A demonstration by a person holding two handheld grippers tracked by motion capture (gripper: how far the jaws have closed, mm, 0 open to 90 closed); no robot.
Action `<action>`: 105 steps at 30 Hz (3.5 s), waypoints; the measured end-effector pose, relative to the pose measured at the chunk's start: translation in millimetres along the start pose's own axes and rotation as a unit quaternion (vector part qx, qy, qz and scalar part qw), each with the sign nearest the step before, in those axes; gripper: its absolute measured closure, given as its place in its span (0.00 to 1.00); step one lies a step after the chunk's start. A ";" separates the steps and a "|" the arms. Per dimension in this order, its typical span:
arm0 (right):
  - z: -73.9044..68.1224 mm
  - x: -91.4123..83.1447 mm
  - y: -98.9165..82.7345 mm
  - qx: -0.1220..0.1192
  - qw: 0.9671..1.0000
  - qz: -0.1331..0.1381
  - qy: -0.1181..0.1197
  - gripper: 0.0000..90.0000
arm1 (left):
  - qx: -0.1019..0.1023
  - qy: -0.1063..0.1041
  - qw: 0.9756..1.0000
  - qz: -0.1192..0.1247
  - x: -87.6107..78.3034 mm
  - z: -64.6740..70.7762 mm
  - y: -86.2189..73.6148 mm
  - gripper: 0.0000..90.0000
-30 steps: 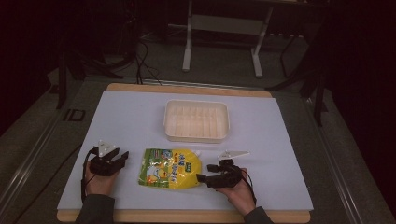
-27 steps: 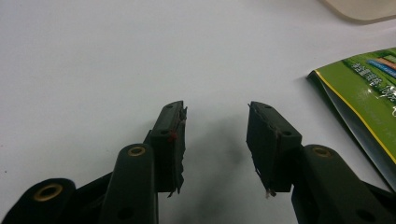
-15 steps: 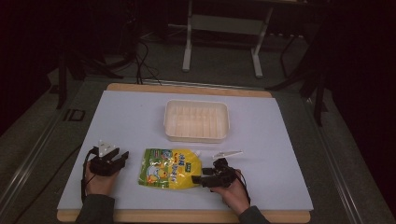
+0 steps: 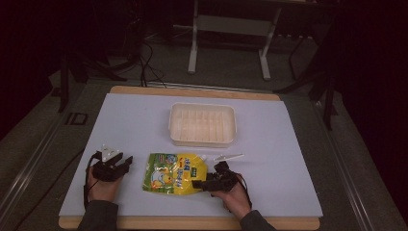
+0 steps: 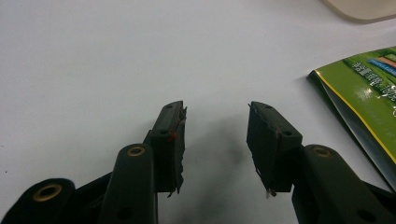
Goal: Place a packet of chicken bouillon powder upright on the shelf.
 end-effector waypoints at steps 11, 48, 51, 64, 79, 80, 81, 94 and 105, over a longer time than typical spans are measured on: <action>-4.3 12.4 7.9 0.018 0.999 -0.021 0.042 0.59 | -0.001 -0.001 1.000 0.002 -0.1 -0.2 0.0 0.62; -40.4 -15.8 46.4 -0.043 0.993 0.043 0.102 1.00 | -0.001 -0.001 1.000 0.004 -0.5 -0.1 0.0 0.62; -42.7 -16.8 49.1 -0.046 0.992 0.047 0.103 1.00 | -0.002 -0.002 1.000 0.004 -0.6 -0.3 0.1 0.62; -52.8 -19.3 59.3 -0.063 0.990 0.056 0.112 1.00 | -0.002 -0.002 1.000 0.007 -0.8 -0.4 0.1 0.62; -64.8 -19.0 77.4 -0.087 0.986 0.068 0.122 1.00 | -0.003 -0.002 1.000 0.009 -1.6 -0.8 0.2 0.61; -65.8 -18.9 78.8 -0.090 0.986 0.068 0.121 1.00 | -0.002 -0.002 1.000 0.009 -1.6 -1.0 0.2 0.61; -67.4 -19.0 80.5 -0.093 0.986 0.068 0.121 1.00 | -0.002 -0.002 1.000 0.009 -1.7 -0.9 0.2 0.61; -76.4 -23.1 98.9 -0.115 0.984 0.077 0.116 1.00 | -0.006 -0.003 1.000 0.012 -1.8 -1.1 0.3 0.61; -78.4 -34.1 110.0 -0.137 0.981 0.081 0.109 1.00 | -0.006 -0.003 1.000 0.011 -1.8 -1.3 0.3 0.61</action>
Point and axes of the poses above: each handheld gripper's, and its own axes: x roughly forward along the jaws, y roughly out of its top, z roughly to its right, the point moved 2 cm from there along x, roughly forward along the jaws, and after that the axes turned 14 degrees about -y, right-handed, at the moved point
